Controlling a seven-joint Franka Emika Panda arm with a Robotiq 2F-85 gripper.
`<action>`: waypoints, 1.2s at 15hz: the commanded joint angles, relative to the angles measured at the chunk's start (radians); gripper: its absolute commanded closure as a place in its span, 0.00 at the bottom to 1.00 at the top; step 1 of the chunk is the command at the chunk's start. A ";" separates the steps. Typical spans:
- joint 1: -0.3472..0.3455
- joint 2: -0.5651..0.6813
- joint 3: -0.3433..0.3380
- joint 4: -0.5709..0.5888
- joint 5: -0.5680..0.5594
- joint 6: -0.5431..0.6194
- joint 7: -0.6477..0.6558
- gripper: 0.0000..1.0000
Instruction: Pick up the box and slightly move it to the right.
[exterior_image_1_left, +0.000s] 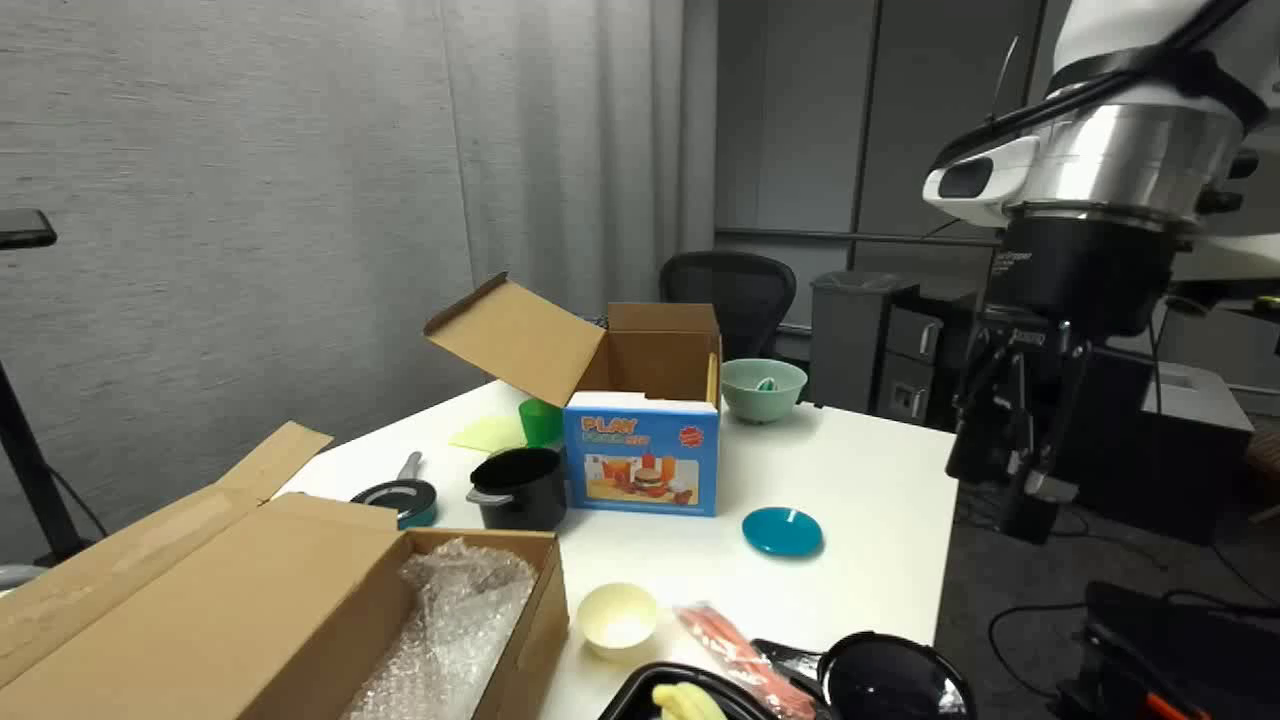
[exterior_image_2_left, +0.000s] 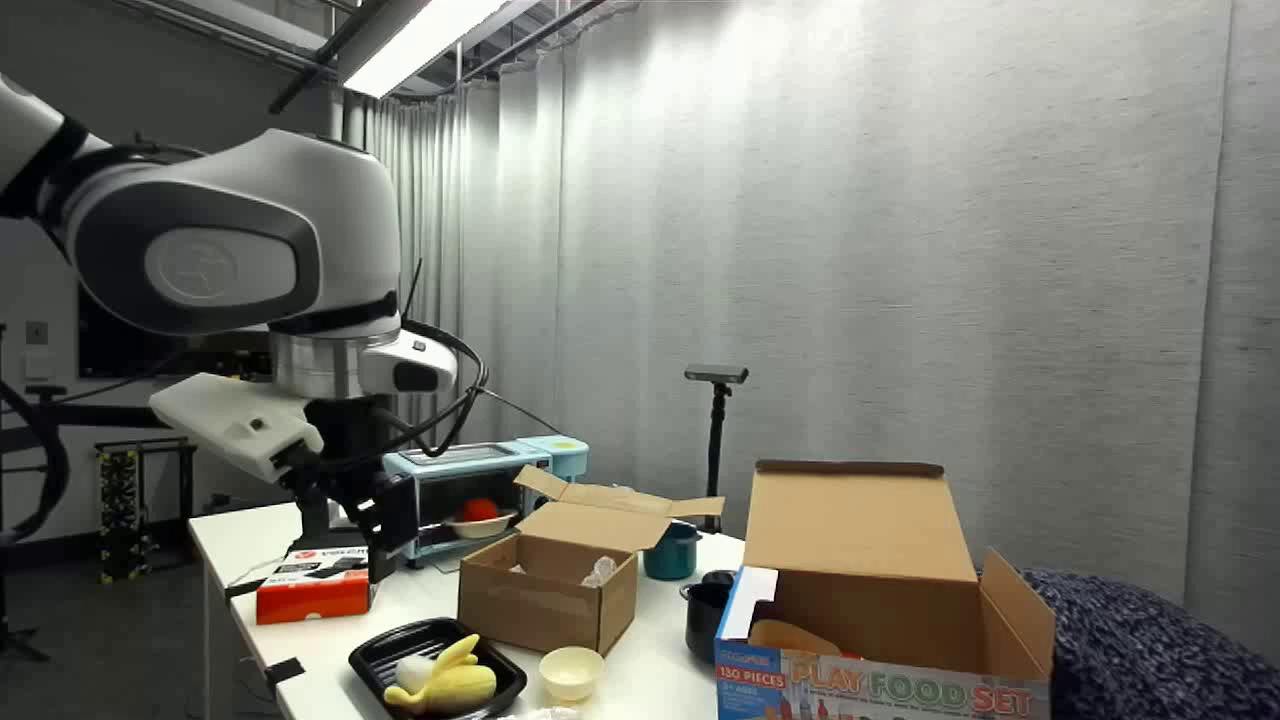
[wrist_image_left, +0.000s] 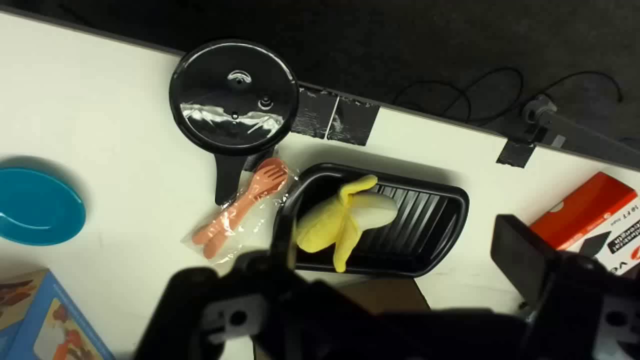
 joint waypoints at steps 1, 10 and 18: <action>-0.006 0.004 0.006 0.008 0.004 -0.007 -0.002 0.00; -0.006 0.014 0.006 0.006 0.004 -0.007 -0.002 0.00; -0.029 0.028 0.032 0.017 -0.010 0.042 0.038 0.00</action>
